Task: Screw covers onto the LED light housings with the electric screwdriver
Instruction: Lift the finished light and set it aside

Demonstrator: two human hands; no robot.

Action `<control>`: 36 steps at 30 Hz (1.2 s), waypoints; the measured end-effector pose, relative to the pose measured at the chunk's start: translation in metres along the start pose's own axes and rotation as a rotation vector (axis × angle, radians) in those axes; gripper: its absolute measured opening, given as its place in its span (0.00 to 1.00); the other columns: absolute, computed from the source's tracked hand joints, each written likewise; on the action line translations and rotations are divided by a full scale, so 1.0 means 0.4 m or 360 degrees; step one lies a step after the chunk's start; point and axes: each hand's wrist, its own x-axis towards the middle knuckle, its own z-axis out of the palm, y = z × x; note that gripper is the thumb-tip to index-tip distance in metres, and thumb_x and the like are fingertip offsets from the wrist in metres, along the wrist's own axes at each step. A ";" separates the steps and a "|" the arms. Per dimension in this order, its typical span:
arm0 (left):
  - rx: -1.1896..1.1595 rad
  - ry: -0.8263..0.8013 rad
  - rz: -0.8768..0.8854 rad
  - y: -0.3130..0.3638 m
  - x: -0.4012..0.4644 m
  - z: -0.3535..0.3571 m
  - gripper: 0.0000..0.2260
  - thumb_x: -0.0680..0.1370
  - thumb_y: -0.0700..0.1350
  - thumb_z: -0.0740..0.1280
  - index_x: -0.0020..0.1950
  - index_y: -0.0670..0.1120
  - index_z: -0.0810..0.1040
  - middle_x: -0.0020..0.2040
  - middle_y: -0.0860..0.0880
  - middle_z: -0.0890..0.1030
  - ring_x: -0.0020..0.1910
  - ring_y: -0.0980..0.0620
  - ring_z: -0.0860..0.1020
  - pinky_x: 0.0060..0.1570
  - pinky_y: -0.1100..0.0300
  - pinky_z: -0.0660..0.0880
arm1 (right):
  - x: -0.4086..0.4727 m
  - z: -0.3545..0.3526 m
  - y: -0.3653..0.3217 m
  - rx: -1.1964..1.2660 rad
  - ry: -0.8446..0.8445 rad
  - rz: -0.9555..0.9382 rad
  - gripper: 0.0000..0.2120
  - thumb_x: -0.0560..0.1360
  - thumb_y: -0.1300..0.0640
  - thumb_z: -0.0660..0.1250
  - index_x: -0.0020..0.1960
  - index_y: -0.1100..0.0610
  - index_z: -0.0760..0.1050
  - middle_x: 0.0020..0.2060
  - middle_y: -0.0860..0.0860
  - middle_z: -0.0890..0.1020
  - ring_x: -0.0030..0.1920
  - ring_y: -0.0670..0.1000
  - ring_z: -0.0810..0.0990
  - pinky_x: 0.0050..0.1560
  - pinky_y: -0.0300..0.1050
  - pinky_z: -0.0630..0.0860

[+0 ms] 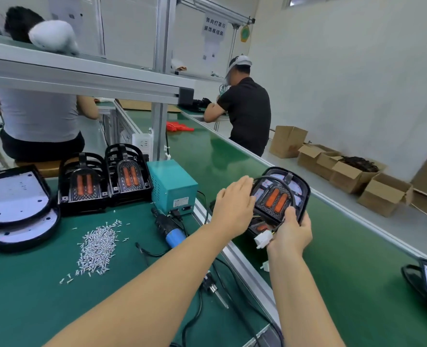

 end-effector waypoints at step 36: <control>0.0545 -0.0771 0.0172 -0.040 -0.032 0.146 0.32 0.79 0.35 0.54 0.78 0.44 0.41 0.78 0.48 0.39 0.77 0.49 0.41 0.74 0.50 0.40 | 0.213 -0.026 0.026 -0.2859 -0.0424 -0.0721 0.20 0.83 0.57 0.48 0.70 0.60 0.70 0.72 0.54 0.68 0.71 0.60 0.66 0.71 0.54 0.60</control>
